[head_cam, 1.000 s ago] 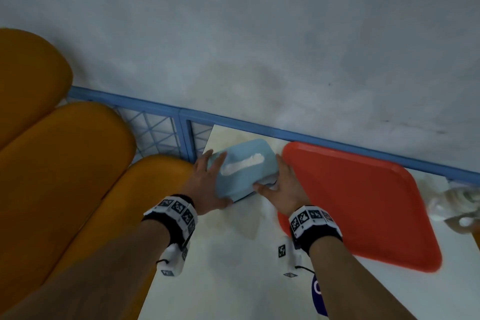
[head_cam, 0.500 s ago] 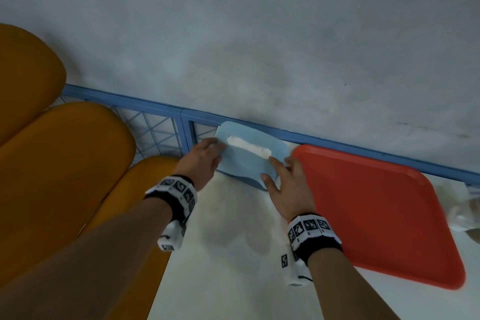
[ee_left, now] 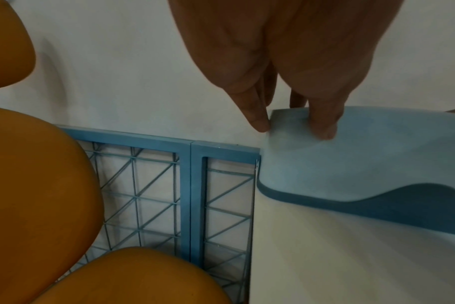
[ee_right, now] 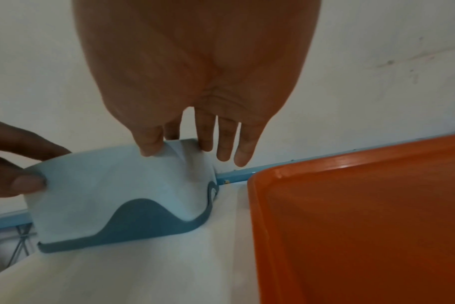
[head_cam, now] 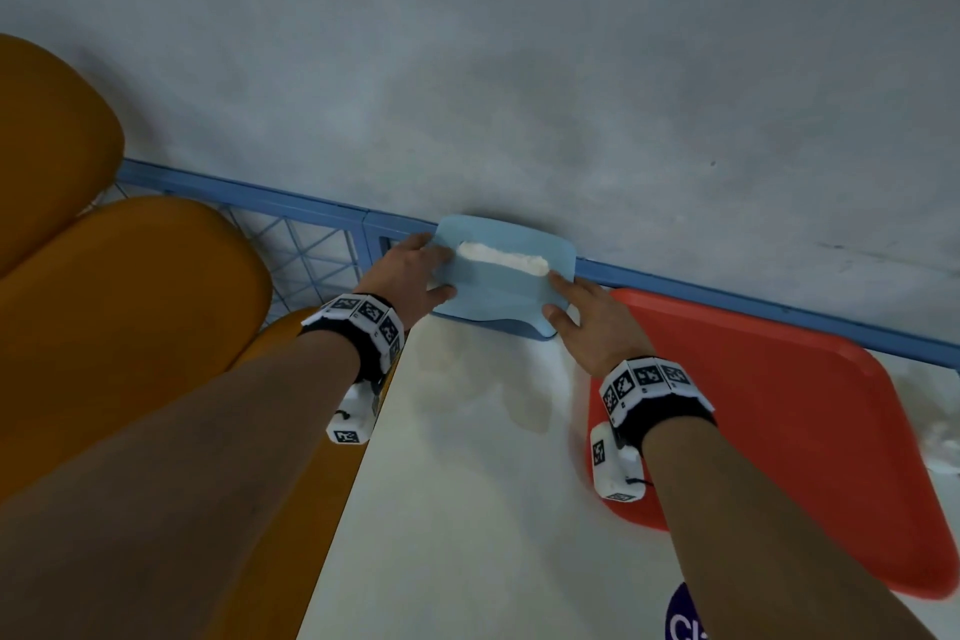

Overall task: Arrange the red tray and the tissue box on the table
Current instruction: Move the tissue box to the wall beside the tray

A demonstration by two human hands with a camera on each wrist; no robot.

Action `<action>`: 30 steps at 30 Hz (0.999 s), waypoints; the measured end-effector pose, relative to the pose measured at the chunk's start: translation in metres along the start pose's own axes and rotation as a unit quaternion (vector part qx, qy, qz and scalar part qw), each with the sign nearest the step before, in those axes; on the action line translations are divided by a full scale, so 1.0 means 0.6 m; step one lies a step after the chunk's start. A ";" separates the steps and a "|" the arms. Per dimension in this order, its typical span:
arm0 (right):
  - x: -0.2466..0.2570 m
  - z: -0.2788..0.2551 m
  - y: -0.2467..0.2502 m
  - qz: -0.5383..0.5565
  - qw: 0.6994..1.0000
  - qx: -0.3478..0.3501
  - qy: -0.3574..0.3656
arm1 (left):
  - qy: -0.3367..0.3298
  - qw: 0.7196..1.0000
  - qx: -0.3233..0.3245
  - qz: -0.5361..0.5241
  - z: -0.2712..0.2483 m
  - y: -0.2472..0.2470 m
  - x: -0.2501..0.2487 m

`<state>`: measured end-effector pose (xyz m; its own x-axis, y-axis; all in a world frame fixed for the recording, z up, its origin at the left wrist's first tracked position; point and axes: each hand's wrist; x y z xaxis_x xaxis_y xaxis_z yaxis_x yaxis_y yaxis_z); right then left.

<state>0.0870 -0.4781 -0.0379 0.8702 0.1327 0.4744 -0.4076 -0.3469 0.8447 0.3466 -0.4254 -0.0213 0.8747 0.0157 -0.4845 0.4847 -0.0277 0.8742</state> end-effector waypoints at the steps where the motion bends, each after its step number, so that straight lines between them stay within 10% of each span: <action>1: -0.002 0.000 0.000 -0.001 1.000 0.000 0.003 | 0.001 1.000 0.006 -0.001 0.001 -0.001 0.000; 30: -0.006 -0.025 -0.011 0.019 1.000 -0.017 0.004 | -0.005 1.000 0.024 0.015 -0.016 0.014 -0.002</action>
<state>0.0823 -0.4623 -0.0416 0.8518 0.1269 0.5082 -0.4500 -0.3193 0.8340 0.3497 -0.4160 -0.0133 0.8883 0.0044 -0.4591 0.4581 -0.0760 0.8856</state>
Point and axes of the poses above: each hand's wrist, its own z-axis towards the middle knuckle, its own y-axis out of the back of the hand, x = y × z, and after that the axes turned 9 degrees about -y, right-handed
